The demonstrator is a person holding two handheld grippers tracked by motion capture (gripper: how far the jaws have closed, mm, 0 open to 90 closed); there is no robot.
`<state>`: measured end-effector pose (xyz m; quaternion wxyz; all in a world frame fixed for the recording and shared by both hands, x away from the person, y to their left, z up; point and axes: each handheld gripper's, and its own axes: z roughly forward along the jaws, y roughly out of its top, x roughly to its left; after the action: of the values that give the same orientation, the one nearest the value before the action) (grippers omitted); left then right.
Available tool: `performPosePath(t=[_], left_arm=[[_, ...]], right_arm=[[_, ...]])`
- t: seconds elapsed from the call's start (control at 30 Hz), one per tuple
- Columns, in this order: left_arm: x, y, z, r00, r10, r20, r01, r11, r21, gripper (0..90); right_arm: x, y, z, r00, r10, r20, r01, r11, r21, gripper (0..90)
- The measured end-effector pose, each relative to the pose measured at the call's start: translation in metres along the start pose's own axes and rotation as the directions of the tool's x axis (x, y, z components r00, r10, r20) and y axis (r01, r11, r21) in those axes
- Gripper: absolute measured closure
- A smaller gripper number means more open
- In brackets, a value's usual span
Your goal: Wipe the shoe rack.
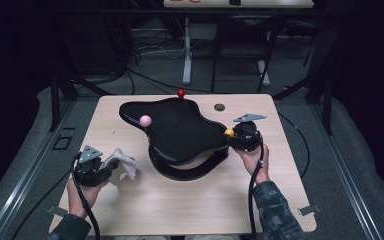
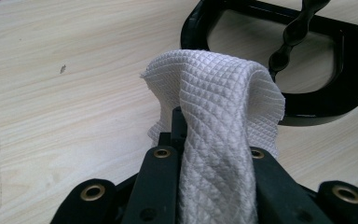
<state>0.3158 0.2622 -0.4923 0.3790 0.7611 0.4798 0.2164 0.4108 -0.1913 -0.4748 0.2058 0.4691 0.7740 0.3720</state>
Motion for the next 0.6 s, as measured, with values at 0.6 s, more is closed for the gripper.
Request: performPosePath(t=[0.6], left_arm=[[0.001, 0.0, 0.0, 0.9999, 0.011, 0.002, -0.011, 0.9999, 0.01, 82.6]], right_arm=[[-0.008, 0.013, 0.015, 0.9983, 0.011, 0.057, -0.012, 1.0, 0.005, 59.9]])
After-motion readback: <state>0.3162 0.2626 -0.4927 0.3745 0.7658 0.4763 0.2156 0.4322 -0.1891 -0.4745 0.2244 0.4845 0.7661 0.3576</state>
